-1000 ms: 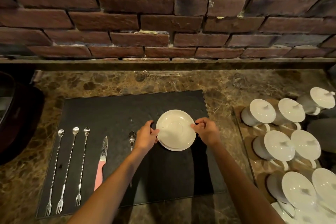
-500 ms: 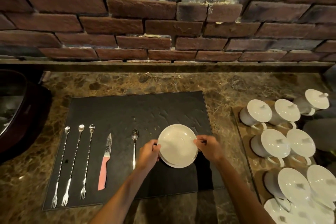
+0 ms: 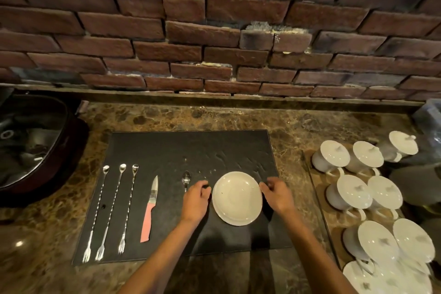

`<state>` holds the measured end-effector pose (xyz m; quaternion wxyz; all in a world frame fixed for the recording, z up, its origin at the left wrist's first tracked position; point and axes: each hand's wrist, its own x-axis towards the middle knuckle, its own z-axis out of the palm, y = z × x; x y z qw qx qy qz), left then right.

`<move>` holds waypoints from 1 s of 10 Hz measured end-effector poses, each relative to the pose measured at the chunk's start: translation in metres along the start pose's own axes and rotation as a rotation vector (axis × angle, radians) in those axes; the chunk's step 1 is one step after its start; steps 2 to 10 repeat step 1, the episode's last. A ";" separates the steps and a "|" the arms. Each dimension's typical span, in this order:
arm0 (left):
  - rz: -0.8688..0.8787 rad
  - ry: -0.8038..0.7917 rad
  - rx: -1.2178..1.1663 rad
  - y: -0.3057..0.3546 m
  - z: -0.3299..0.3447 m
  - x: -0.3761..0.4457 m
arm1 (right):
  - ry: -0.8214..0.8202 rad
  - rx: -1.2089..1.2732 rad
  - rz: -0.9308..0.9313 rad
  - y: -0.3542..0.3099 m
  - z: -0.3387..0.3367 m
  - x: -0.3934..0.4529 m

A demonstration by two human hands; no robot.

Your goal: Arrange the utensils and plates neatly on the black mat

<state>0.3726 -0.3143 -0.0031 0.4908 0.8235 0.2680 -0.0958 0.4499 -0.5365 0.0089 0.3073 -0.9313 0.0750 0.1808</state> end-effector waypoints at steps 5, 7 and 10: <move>0.149 0.126 0.009 0.019 -0.027 -0.018 | 0.123 -0.016 -0.152 -0.031 -0.017 -0.018; 0.149 0.126 0.009 0.019 -0.027 -0.018 | 0.123 -0.016 -0.152 -0.031 -0.017 -0.018; 0.149 0.126 0.009 0.019 -0.027 -0.018 | 0.123 -0.016 -0.152 -0.031 -0.017 -0.018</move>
